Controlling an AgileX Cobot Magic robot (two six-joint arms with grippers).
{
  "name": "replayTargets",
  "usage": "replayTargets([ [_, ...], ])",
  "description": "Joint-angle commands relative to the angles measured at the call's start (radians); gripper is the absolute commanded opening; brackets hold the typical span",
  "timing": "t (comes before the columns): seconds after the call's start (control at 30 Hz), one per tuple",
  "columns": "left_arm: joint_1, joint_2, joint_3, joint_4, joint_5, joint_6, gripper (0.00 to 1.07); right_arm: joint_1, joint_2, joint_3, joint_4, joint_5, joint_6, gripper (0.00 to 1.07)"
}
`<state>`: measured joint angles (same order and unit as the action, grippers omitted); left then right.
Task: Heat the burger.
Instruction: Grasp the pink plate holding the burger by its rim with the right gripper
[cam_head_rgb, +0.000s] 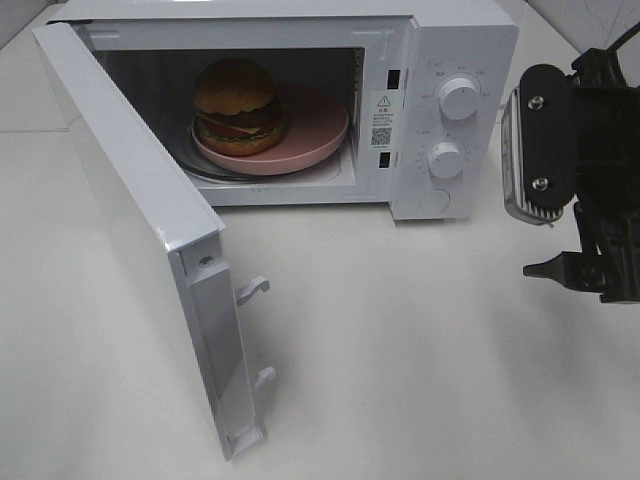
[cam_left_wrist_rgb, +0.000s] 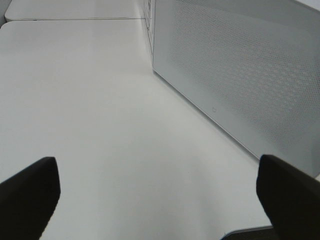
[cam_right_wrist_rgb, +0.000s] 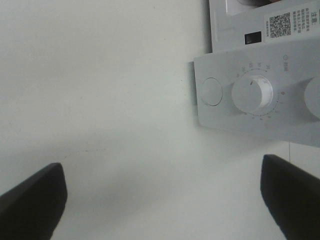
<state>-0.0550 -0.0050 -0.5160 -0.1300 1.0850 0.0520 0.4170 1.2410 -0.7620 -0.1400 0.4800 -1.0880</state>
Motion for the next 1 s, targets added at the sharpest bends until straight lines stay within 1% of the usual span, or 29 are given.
replayTargets([
  [0.03,0.004,-0.015,-0.001,-0.002,-0.015,0.003,1.00,0.002,-0.007,-0.007,-0.049,0.010,0.004,0.96],
  [0.1,0.004,-0.015,-0.001,-0.002,-0.015,0.003,1.00,0.012,-0.007,-0.007,-0.056,0.010,0.004,0.96],
  [0.13,0.004,-0.015,-0.001,-0.002,-0.015,0.003,1.00,0.039,-0.007,-0.007,-0.080,0.010,0.007,0.95],
  [0.2,0.004,-0.015,-0.001,-0.002,-0.015,0.003,1.00,0.052,-0.007,-0.007,-0.096,0.010,0.011,0.95],
  [0.27,0.004,-0.015,-0.001,-0.002,-0.015,0.003,1.00,0.113,0.025,-0.025,-0.157,0.022,0.059,0.94],
  [0.37,0.004,-0.015,-0.001,-0.002,-0.015,0.003,1.00,0.123,0.038,-0.034,-0.170,0.032,0.070,0.93],
  [0.43,0.004,-0.015,-0.001,-0.002,-0.015,0.003,1.00,0.154,0.093,-0.073,-0.203,0.034,0.097,0.92],
  [0.47,0.004,-0.015,-0.001,-0.002,-0.015,0.003,1.00,0.154,0.093,-0.073,-0.203,0.034,0.097,0.92],
  [0.53,0.004,-0.015,-0.001,-0.002,-0.015,0.003,1.00,0.187,0.151,-0.120,-0.206,0.034,0.097,0.91],
  [0.57,0.004,-0.015,-0.001,-0.002,-0.015,0.003,1.00,0.187,0.151,-0.120,-0.206,0.034,0.097,0.91],
  [0.63,0.004,-0.015,-0.001,-0.002,-0.015,0.003,1.00,0.223,0.228,-0.180,-0.210,0.031,0.097,0.90],
  [0.67,0.004,-0.015,-0.001,-0.002,-0.015,0.003,1.00,0.223,0.228,-0.180,-0.210,0.031,0.097,0.90],
  [0.73,0.004,-0.015,-0.001,-0.002,-0.015,0.003,1.00,0.248,0.284,-0.221,-0.232,0.030,0.097,0.89],
  [0.8,0.004,-0.015,-0.001,-0.002,-0.015,0.003,1.00,0.252,0.302,-0.237,-0.232,0.029,0.097,0.89],
  [0.83,0.004,-0.015,-0.001,-0.002,-0.015,0.003,1.00,0.261,0.337,-0.272,-0.232,0.026,0.097,0.89],
  [0.93,0.004,-0.015,-0.001,-0.002,-0.015,0.003,1.00,0.261,0.356,-0.288,-0.231,0.026,0.097,0.89],
  [1.0,0.004,-0.015,-0.001,-0.002,-0.015,0.003,1.00,0.261,0.424,-0.360,-0.229,0.017,0.099,0.89],
])
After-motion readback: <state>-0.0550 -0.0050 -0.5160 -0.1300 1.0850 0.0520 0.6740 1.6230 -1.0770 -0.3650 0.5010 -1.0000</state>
